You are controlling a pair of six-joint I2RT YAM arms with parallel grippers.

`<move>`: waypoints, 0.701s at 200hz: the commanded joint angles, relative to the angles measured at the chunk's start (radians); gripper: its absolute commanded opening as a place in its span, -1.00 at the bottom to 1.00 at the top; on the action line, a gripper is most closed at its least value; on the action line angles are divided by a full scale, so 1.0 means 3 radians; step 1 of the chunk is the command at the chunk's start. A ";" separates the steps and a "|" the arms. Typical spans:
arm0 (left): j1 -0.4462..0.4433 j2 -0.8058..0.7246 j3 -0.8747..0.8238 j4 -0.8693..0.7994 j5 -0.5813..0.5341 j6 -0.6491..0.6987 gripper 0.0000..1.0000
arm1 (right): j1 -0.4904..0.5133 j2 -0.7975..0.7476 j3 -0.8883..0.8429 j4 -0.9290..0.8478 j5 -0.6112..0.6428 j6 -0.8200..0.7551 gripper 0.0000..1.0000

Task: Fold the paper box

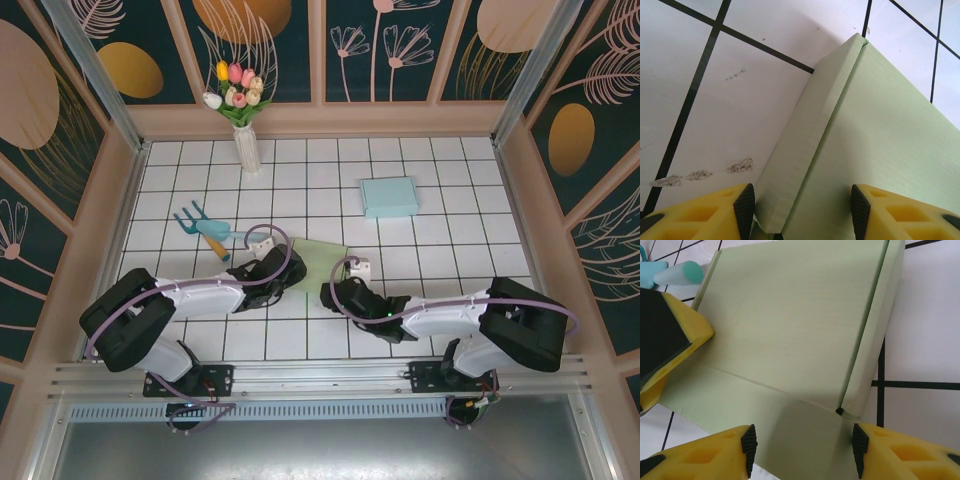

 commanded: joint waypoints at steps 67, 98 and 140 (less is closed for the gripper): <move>-0.0012 0.0149 -0.0103 -0.0311 -0.0090 -0.0042 0.09 | 0.0085 0.0050 -0.0030 0.0057 0.0007 0.0068 0.12; -0.0013 0.0154 -0.0101 -0.0306 -0.0096 -0.0043 0.09 | 0.0086 0.0093 -0.0030 0.0093 -0.0014 0.0049 0.08; -0.0008 0.0174 -0.0096 -0.0304 -0.0112 -0.0045 0.09 | 0.0109 0.0065 -0.0029 0.0155 -0.0077 -0.0001 0.05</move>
